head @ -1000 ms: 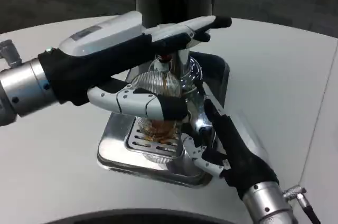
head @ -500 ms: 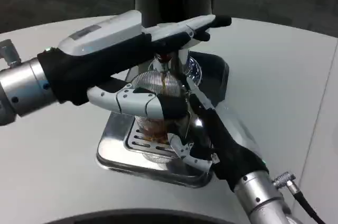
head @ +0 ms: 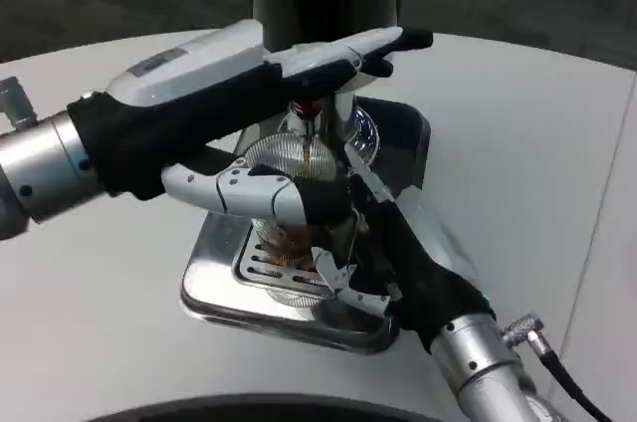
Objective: Grasp the cup under the faucet to collect the drink, then remove the cup.
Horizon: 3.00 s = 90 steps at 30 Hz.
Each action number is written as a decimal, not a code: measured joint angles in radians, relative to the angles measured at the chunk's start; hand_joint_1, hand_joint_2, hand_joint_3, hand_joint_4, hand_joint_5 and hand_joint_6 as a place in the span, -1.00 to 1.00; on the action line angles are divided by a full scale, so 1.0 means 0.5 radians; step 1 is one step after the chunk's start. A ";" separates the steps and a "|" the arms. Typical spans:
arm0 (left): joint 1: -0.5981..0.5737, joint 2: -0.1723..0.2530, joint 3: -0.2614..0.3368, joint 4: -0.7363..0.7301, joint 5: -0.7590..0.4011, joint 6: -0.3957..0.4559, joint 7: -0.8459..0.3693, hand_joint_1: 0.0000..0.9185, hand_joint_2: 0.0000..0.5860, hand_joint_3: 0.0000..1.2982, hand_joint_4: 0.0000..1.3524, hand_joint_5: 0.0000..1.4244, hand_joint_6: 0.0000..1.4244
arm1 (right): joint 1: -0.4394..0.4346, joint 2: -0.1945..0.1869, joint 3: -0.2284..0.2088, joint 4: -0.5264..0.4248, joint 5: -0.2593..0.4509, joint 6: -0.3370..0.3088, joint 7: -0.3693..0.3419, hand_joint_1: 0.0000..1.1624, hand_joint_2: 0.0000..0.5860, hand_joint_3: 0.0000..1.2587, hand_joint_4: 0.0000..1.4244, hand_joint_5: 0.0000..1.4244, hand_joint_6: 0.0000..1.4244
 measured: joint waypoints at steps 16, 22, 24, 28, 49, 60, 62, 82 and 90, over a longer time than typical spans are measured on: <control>0.000 0.000 0.000 0.000 0.006 0.000 0.009 -1.00 -0.64 -0.96 -1.00 -0.85 -0.90 | -0.060 0.027 -0.040 0.096 0.078 0.045 0.006 0.54 1.00 -1.00 -1.00 -1.00 -1.00; 0.000 0.000 0.000 0.001 0.007 0.000 0.015 -1.00 -0.64 -0.96 -1.00 -0.85 -0.90 | -0.062 0.022 -0.040 0.096 0.075 0.045 0.006 0.53 1.00 -1.00 -1.00 -1.00 -1.00; 0.000 0.000 -0.001 0.003 0.007 0.000 0.020 -1.00 -0.64 -0.96 -1.00 -0.85 -0.90 | -0.062 0.022 -0.040 0.096 0.076 0.045 0.006 0.53 1.00 -1.00 -1.00 -1.00 -1.00; 0.000 0.000 -0.001 0.006 0.007 0.000 0.027 -1.00 -0.64 -0.96 -1.00 -0.85 -0.90 | -0.062 0.022 -0.041 0.096 0.077 0.045 0.006 0.53 1.00 -1.00 -1.00 -1.00 -1.00; 0.136 -0.202 0.253 0.049 -0.177 0.053 0.387 -1.00 -0.46 -0.96 -1.00 -0.84 -0.90 | -0.062 0.028 -0.054 0.098 0.093 0.041 -0.027 0.37 0.69 -1.00 -1.00 -1.00 -1.00; 0.585 -0.234 0.542 -0.168 -0.166 0.083 0.689 -1.00 -0.35 -0.94 -1.00 -0.89 -0.94 | -0.062 -0.002 -0.063 0.052 0.110 0.039 -0.012 0.28 0.54 -1.00 -1.00 -1.00 -1.00; 0.698 -0.233 0.586 -0.219 -0.134 0.115 0.742 -1.00 -0.34 -0.94 -1.00 -0.89 -0.96 | -0.059 -0.020 -0.062 0.031 0.109 0.055 0.011 0.30 0.31 -1.00 -1.00 -1.00 -1.00; 1.499 -0.213 0.686 -0.414 0.365 0.276 0.913 -1.00 -0.34 -1.00 -1.00 -1.00 -1.00 | -0.041 -0.015 -0.002 -0.058 0.010 0.235 0.018 0.42 -0.03 -1.00 -1.00 -1.00 -1.00; 1.621 -0.230 0.604 -0.356 0.481 0.276 0.950 -1.00 -0.34 -1.00 -1.00 -1.00 -1.00 | -0.063 0.038 0.009 -0.001 -0.009 0.239 -0.031 0.47 -0.03 -1.00 -1.00 -1.00 -1.00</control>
